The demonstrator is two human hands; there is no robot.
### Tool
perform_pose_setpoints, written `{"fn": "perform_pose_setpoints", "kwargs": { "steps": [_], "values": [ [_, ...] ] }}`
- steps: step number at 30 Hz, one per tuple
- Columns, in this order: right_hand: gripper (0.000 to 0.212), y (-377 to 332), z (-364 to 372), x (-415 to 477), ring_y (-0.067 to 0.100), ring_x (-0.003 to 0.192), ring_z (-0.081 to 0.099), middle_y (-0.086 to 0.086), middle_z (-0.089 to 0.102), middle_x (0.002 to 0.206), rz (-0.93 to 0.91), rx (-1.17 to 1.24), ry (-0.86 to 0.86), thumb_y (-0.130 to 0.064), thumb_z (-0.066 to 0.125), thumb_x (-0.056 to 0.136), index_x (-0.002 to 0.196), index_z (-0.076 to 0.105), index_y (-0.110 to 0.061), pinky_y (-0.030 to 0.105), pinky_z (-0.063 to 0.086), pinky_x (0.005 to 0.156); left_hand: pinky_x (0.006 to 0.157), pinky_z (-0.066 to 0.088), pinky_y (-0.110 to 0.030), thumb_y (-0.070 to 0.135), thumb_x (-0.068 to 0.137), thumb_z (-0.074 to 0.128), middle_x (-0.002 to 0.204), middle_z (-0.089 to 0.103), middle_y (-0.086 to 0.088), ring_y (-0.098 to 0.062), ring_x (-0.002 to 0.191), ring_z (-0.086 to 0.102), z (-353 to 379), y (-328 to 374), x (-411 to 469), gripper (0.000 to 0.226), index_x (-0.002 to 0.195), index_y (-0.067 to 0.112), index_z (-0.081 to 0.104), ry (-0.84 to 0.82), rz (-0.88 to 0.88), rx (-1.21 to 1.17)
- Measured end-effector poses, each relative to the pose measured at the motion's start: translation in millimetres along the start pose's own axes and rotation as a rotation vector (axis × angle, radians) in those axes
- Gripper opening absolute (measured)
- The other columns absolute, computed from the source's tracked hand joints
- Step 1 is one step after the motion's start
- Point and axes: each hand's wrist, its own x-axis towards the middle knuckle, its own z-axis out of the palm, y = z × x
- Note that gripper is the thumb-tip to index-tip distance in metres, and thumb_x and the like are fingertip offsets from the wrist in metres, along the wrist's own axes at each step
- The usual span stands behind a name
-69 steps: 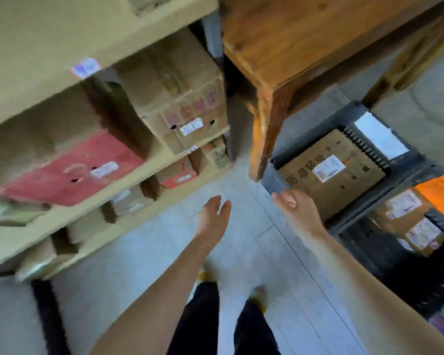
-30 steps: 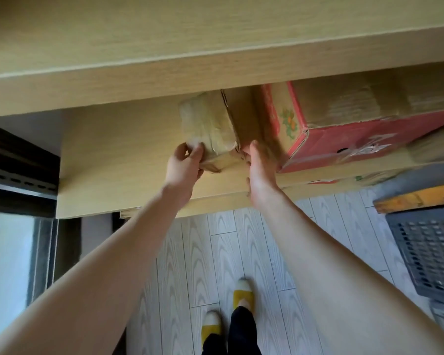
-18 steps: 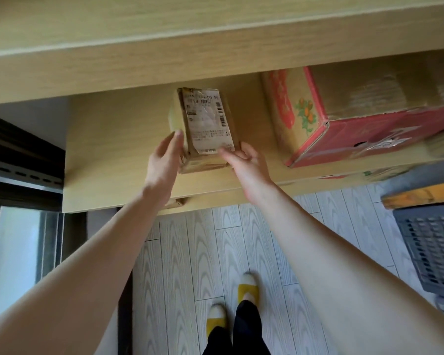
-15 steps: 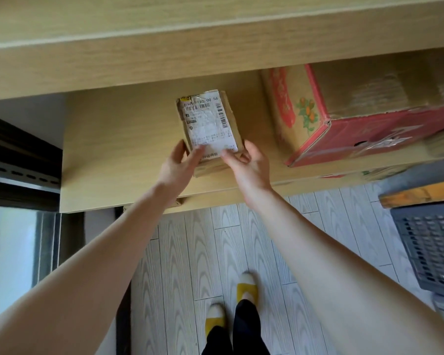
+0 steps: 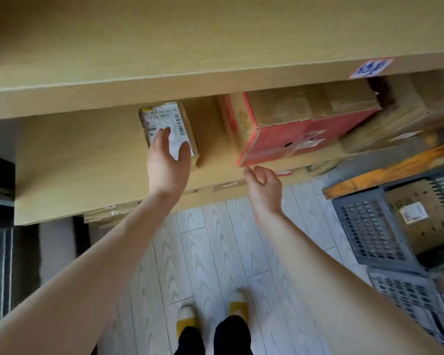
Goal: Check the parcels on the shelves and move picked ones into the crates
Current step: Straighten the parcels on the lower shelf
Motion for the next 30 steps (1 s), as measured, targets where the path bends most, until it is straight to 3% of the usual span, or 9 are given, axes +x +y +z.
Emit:
{"fn": "perform_pose_setpoints", "kwargs": {
  "steps": [3,8,10,12,17,22,25,27,30],
  "values": [
    [0.034,-24,-56,24,0.011,0.059,0.041,-0.004,0.041,0.063,0.008,0.105,0.276,-0.02,0.057,0.087,0.062,0.035,-0.019,0.016,0.036,0.061,0.109,0.028,-0.026,0.043,0.09,0.052,0.147,0.039,-0.008,-0.019,0.136,0.035,19,37,-12,0.066,0.142,0.008,0.033,-0.159,-0.006,-0.114],
    [0.021,-66,-126,84,0.017,0.077,0.052,-0.005,0.05,0.071,-0.095,0.273,0.547,-0.027,0.062,0.086,0.087,0.052,-0.008,0.026,0.039,0.074,0.099,0.036,-0.026,0.055,0.085,0.052,0.13,0.054,-0.001,-0.018,0.123,0.048,59,84,-12,0.071,0.138,0.009,0.038,-0.226,-0.115,-0.307],
    [0.045,-73,-146,108,0.016,0.097,0.056,-0.002,0.06,0.097,-0.111,0.265,0.471,-0.031,0.063,0.085,0.119,0.05,-0.006,0.027,0.043,0.087,0.082,0.039,-0.021,0.051,0.086,0.053,0.104,0.059,0.008,-0.014,0.101,0.055,75,95,-10,0.052,0.123,0.014,0.05,-0.206,-0.118,-0.338],
    [0.055,-74,-158,132,0.016,0.104,0.052,0.002,0.056,0.117,-0.099,0.14,0.328,-0.039,0.061,0.084,0.128,0.046,-0.009,0.029,0.04,0.091,0.079,0.041,-0.023,0.047,0.088,0.051,0.099,0.058,0.006,-0.014,0.094,0.056,90,100,-9,0.043,0.117,0.014,0.053,-0.171,-0.146,-0.337],
    [0.05,-72,-172,161,0.012,0.097,0.048,-0.004,0.05,0.113,-0.052,0.021,0.031,-0.044,0.052,0.089,0.132,0.043,-0.021,0.025,0.037,0.085,0.061,0.039,-0.021,0.04,0.091,0.046,0.091,0.056,0.007,-0.009,0.079,0.052,108,106,-18,0.038,0.121,0.017,0.051,-0.071,-0.277,-0.406],
    [0.041,-51,-193,141,0.009,0.082,0.052,-0.005,0.056,0.101,0.005,0.052,-0.029,-0.042,0.051,0.09,0.124,0.046,-0.021,0.022,0.039,0.069,0.075,0.044,-0.022,0.045,0.088,0.048,0.096,0.059,0.011,-0.008,0.088,0.055,104,114,-59,0.044,0.123,0.019,0.053,0.061,-0.217,-0.353],
    [0.04,-34,-209,118,0.01,0.101,0.055,-0.005,0.059,0.115,0.133,0.167,-0.093,-0.041,0.053,0.089,0.125,0.048,-0.025,0.026,0.044,0.086,0.076,0.042,-0.012,0.054,0.082,0.045,0.097,0.058,0.019,0.006,0.089,0.053,93,121,-100,0.053,0.123,0.021,0.051,0.108,-0.164,-0.353],
    [0.034,-23,-218,101,0.006,0.096,0.056,-0.01,0.059,0.106,0.217,0.255,-0.129,-0.038,0.051,0.091,0.123,0.048,-0.026,0.022,0.045,0.08,0.077,0.036,0.001,0.054,0.086,0.041,0.117,0.057,0.014,0.006,0.101,0.051,86,124,-127,0.056,0.13,0.021,0.047,0.134,-0.147,-0.364],
    [0.022,-10,-226,77,0.011,0.105,0.054,-0.008,0.057,0.109,0.322,0.386,-0.175,-0.034,0.047,0.095,0.116,0.049,-0.029,0.025,0.042,0.089,0.098,0.032,-0.007,0.051,0.09,0.033,0.136,0.048,0.009,-0.001,0.124,0.042,77,133,-162,0.054,0.135,0.024,0.044,0.158,-0.101,-0.395]
  ]
}}
